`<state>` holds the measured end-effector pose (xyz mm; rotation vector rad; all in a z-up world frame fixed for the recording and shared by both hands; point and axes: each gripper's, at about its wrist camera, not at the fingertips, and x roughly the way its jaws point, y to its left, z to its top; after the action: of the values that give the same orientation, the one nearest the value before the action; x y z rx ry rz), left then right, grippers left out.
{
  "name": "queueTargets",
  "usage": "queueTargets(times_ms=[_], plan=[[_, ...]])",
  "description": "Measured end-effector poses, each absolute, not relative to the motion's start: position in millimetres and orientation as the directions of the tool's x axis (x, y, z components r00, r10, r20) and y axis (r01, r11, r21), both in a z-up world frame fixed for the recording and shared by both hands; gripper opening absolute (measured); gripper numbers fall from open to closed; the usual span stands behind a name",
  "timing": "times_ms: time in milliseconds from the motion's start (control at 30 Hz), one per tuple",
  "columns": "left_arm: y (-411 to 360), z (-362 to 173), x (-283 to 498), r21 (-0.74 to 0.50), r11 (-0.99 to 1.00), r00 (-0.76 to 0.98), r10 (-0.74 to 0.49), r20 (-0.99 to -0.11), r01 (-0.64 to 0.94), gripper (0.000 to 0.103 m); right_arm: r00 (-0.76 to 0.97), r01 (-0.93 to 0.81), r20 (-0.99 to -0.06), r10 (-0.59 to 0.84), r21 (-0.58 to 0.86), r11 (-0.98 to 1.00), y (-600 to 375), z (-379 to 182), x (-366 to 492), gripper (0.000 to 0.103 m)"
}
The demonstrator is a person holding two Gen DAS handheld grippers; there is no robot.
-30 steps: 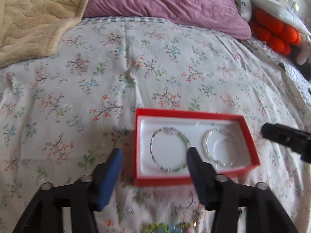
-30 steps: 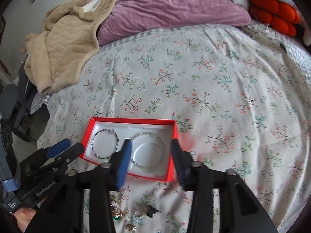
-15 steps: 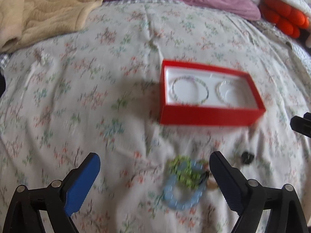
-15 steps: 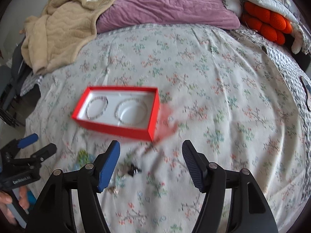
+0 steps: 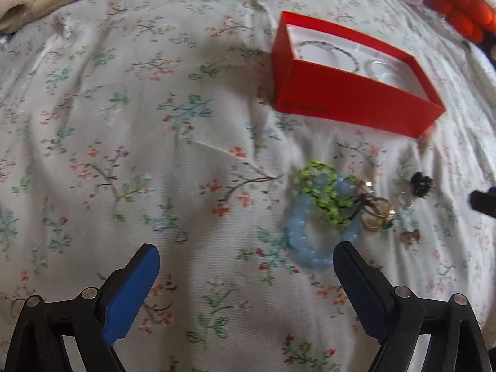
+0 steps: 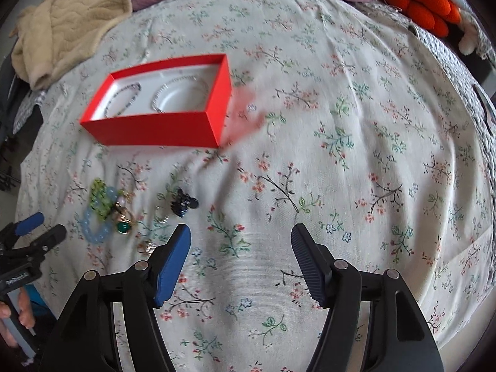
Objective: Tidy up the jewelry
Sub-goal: 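Move both tools back over the jewelry pile, then grasp the light-blue bead bracelet with the left gripper while the right grasps the black flower ring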
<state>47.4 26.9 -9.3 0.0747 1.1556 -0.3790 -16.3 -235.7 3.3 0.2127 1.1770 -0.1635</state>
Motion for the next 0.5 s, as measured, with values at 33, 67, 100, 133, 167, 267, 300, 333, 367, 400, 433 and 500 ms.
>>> queueTargets(times_ms=[33,67,100,133,167,267,300,333,367,400,433,500], plan=[[25.1,-9.8,46.8,-0.155,0.928,0.337,-0.274,-0.901,0.339,0.085,0.369,0.236,-0.929,-0.019,0.074,0.969,-235.8,-1.2,-16.2,0.07],[22.4,-10.7,46.1,-0.17,0.921,0.325,-0.29,-0.9,0.351,0.082,0.365,0.236,-0.931,-0.02,0.072,0.969,-235.5,-4.1,-15.2,0.07],[19.1,-11.6,45.9,-0.178,0.914,0.314,-0.3,-0.901,0.364,0.077,0.359,0.234,-0.933,-0.019,0.071,0.97,-235.2,-8.6,-14.7,0.07],[13.9,-14.0,45.0,-0.18,0.905,0.3,-0.308,-0.903,0.386,0.071,0.355,0.234,-0.935,-0.017,0.071,0.97,-234.5,-11.7,-14.1,0.07],[9.2,-16.1,45.0,-0.175,0.9,0.291,-0.306,-0.906,0.4,0.068,0.348,0.232,-0.938,-0.015,0.071,0.97,-234.1,-16.0,-12.8,0.07],[-0.8,-24.0,46.0,-0.157,0.892,0.27,-0.29,-0.918,0.425,0.049,0.33,0.222,-0.944,-0.008,0.069,0.973,-232.6,-25.2,-8.4,0.07],[-2.7,-25.8,47.1,-0.153,0.892,0.27,-0.287,-0.919,0.426,0.046,0.328,0.219,-0.945,-0.007,0.069,0.973,-231.7,-26.3,-6.4,0.07],[-4.4,-27.2,49.3,-0.153,0.892,0.27,-0.286,-0.919,0.425,0.044,0.327,0.217,-0.945,-0.006,0.069,0.974,-231.0,-27.7,-4.7,0.07],[-5.4,-27.7,50.8,-0.155,0.892,0.27,-0.288,-0.919,0.424,0.044,0.326,0.214,-0.945,-0.005,0.069,0.974,-230.2,-28.7,-3.1,0.07],[-6.6,-28.3,52.6,-0.156,0.892,0.271,-0.29,-0.918,0.424,0.042,0.326,0.212,-0.945,-0.003,0.07,0.975,-229.7,-29.3,-2.0,0.07],[-8.0,-29.5,54.6,-0.156,0.891,0.269,-0.289,-0.919,0.426,0.04,0.325,0.209,-0.946,-0.001,0.071,0.975,-229.1,-29.8,-1.2,0.07],[-11.9,-32.5,56.3,-0.147,0.891,0.268,-0.282,-0.921,0.43,0.038,0.319,0.2,-0.948,0.006,0.073,0.977,-228.1,-31.9,0.2,0.07]])
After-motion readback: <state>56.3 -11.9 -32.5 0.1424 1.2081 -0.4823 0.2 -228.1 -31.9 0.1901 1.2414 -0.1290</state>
